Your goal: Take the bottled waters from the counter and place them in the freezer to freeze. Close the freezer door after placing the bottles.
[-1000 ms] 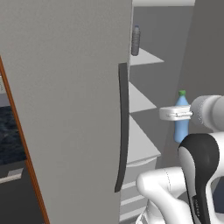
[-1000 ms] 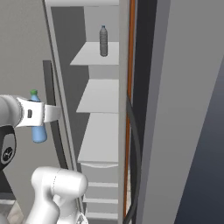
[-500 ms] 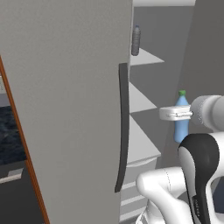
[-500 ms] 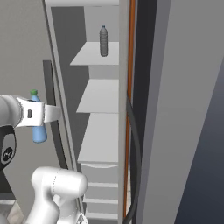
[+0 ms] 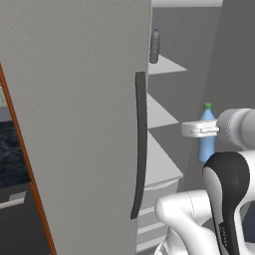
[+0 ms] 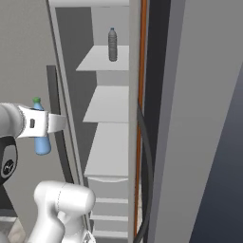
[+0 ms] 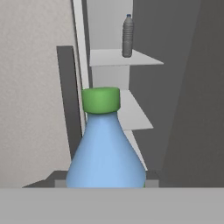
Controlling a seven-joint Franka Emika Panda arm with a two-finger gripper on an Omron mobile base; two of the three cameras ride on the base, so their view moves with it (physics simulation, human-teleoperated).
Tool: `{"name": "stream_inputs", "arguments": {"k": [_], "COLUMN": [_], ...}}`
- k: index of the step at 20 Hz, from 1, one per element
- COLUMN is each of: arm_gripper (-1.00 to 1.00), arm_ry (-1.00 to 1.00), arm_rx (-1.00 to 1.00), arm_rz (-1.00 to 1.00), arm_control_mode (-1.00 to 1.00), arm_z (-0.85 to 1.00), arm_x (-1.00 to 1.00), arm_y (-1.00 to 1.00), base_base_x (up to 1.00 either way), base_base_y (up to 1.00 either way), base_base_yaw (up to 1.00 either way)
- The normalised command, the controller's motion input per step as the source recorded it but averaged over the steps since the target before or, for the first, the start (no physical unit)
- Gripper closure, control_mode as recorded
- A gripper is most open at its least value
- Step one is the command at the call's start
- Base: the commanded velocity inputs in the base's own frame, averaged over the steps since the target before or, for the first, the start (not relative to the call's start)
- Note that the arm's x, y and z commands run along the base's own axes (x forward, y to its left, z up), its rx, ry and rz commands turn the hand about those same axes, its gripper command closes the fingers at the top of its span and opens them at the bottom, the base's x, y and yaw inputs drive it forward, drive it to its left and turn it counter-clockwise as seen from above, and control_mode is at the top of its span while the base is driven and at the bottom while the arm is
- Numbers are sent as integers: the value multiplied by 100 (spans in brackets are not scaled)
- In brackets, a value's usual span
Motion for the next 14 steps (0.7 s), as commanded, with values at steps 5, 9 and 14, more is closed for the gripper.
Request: {"name": "stream_inputs", "arguments": {"k": [5,9,14], "arm_gripper": [100,100,100], "arm_ry": [0,-16,-32], "arm_rx": [0,0,-1], "arm_rz": [0,11,17], "arm_control_mode": [100,-100,-100], "arm_z": [0,8,19], "arm_x": [0,10,8], "arm_y": [0,-3,0], "base_base_x": [1,0,0], "base_base_y": [0,0,0], "base_base_yaw": [1,0,0]}}
